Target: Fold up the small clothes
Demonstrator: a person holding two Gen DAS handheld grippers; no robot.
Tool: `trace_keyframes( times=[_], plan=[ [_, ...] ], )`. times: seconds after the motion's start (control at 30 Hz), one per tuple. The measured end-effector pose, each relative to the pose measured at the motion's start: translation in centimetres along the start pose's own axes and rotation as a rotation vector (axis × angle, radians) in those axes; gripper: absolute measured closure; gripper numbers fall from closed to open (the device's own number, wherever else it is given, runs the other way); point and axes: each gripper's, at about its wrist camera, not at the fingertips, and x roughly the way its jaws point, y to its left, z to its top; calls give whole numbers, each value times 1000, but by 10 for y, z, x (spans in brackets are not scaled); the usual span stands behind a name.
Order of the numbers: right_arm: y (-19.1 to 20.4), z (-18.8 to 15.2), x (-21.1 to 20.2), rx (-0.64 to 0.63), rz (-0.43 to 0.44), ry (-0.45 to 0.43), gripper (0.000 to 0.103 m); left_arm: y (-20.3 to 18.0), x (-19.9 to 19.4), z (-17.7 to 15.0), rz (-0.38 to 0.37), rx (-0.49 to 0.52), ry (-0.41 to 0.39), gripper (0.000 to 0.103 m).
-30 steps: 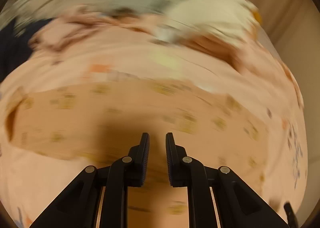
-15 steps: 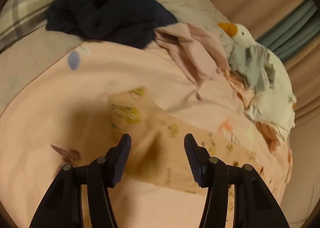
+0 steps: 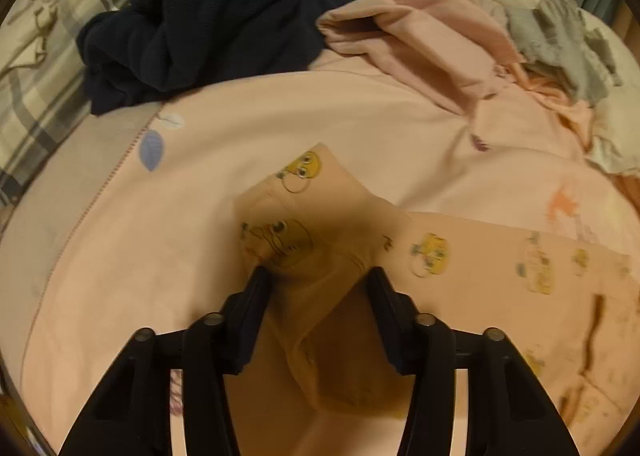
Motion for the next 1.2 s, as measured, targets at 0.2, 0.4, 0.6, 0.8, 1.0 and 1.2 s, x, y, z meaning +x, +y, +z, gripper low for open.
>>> trace_keyframes(
  times=[0.2,0.4,0.6,0.8,1.0,1.2],
  plan=[
    [0,-3,7,0,-1,19,74,44,-13,4,-161,-184,-27,99],
    [9,-9,10,-54,-3,19,74,50,-57,9,-261,-184,-112,100],
    [6,-10,1,-62,27,-12,74,-11,-95,20,-406,-104,-168,100],
    [-10,-9,-21,-60,5,-71,74,-106,-119,6,-477,23,-178,100],
    [-41,-11,-40,3,7,-121,74,-228,-138,-37,-618,194,-108,100],
    [-71,-12,-50,53,-15,-130,74,-325,-132,-100,-634,345,-23,101]
  ],
)
